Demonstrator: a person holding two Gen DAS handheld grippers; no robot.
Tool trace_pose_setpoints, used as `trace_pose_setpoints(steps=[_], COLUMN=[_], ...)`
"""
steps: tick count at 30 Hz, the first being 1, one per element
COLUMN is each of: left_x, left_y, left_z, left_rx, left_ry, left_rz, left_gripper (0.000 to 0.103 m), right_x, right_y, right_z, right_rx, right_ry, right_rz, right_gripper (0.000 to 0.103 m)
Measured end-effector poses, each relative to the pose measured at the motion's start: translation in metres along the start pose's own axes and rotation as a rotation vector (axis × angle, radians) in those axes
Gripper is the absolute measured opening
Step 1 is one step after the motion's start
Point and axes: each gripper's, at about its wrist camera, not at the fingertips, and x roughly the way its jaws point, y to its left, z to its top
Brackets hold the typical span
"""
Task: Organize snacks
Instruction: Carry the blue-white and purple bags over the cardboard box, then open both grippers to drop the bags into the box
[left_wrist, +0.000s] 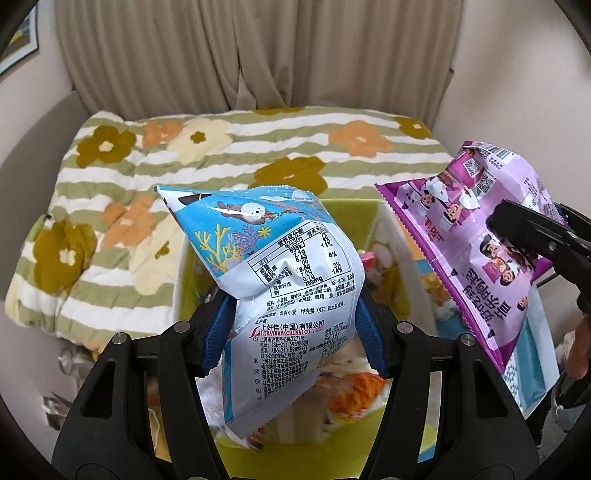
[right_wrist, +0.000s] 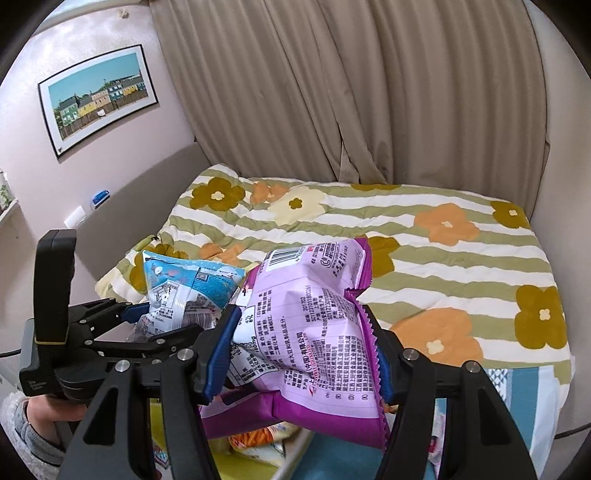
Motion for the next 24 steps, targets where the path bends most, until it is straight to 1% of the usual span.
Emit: trace_pose_setpoints(steps=[1, 2, 3, 5, 6, 9, 14, 17, 24], left_x=[0.005, 0.011, 0.014, 0.017, 0.019, 0.020, 0.009, 0.006, 0.000], left_y=[0.005, 0.009, 0.012, 0.018, 0.021, 0.031, 0.043, 0.047, 0.052], left_z=[0.002, 0.004, 0.006, 0.007, 0.007, 0.003, -0.018, -0.030, -0.042], left_rx=[0.001, 0.003, 0.006, 0.013, 0.014, 0.001, -0.044, -0.054, -0.052], left_ry=[0.003, 0.003, 0.001, -0.018, -0.017, -0.005, -0.003, 0.010, 0.007], left_rz=[0.001, 0.004, 0.012, 0.020, 0.010, 0.014, -0.027, -0.043, -0.047], left_gripper=[0.065, 0.081, 0.103, 0.103, 0.103, 0.103, 0.103, 0.103, 0.103], right_x=[0.005, 0.012, 0.016, 0.024, 0.029, 0.034, 0.039, 0.041, 0.064], right_y=[0.001, 0.003, 0.002, 0.003, 0.003, 0.004, 0.011, 0.015, 0.027], right_z=[0.001, 0.001, 0.001, 0.001, 0.000, -0.001, -0.003, -0.007, -0.009], right_rx=[0.006, 0.013, 0.017, 0.024, 0.029, 0.040, 0.047, 0.040, 0.002], right_ry=[0.007, 0.017, 0.025, 0.038, 0.047, 0.063, 0.078, 0.086, 0.133], right_rz=[-0.003, -0.007, -0.012, -0.019, -0.023, -0.029, -0.041, -0.058, -0.113], right_gripper=[0.058, 0.058, 0.058, 0.058, 0.058, 0.058, 0.058, 0.058, 0.060])
